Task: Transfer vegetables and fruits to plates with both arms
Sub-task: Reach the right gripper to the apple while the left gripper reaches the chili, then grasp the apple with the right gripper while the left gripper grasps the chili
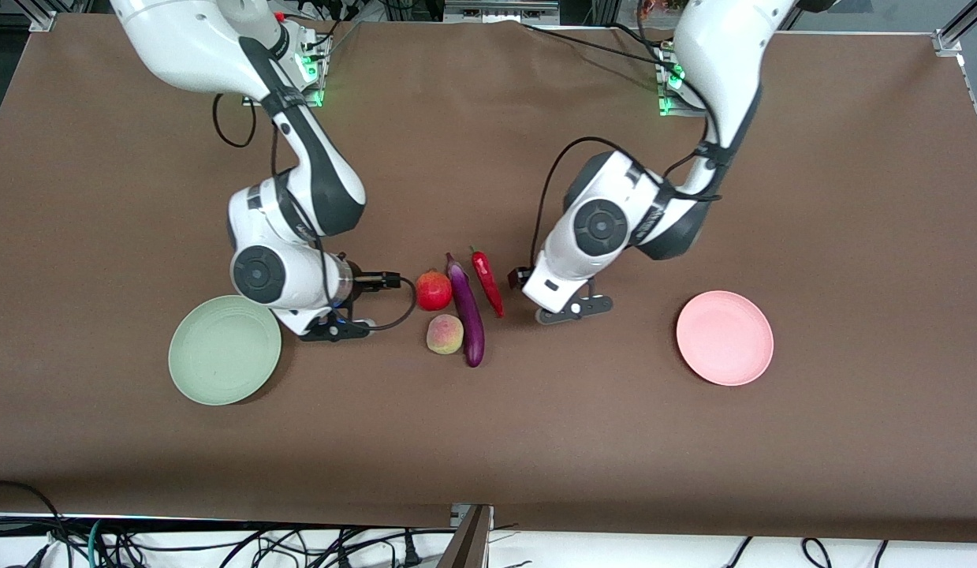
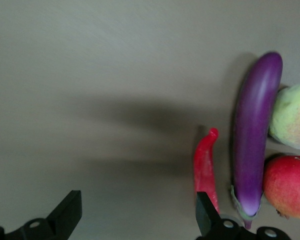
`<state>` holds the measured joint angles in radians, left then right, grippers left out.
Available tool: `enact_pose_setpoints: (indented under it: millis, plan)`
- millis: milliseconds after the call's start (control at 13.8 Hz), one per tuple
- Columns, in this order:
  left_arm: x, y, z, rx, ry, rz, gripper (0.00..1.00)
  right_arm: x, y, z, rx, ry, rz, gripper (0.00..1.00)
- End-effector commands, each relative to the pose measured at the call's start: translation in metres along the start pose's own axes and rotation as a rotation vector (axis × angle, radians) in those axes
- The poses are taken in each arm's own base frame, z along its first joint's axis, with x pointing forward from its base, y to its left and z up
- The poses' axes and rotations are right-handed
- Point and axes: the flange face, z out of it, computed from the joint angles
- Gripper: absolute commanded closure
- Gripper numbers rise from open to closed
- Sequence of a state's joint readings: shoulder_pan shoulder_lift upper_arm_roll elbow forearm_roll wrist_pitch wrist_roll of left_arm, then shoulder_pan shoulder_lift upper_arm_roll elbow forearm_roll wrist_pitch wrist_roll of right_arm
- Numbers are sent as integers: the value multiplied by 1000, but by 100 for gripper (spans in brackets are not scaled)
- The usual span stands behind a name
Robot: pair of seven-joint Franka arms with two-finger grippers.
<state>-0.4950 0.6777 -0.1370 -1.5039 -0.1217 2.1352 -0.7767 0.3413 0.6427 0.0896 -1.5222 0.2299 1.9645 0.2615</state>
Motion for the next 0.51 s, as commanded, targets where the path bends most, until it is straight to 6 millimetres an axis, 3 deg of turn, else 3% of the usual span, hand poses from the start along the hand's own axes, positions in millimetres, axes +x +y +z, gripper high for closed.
enact_pose_setpoints:
  millis: [0, 290, 435]
  plan:
    - [3, 7, 16, -26, 18, -12, 0, 1, -3, 13, 64, -11, 35, 0]
    - [7, 11, 47, -78, 22, -41, 0, 0, -33, 41, 63, 22, 108, 0]
    - [-13, 29, 65, -77, 26, -3, 0, -1, -44, 55, 62, 40, 106, 0]
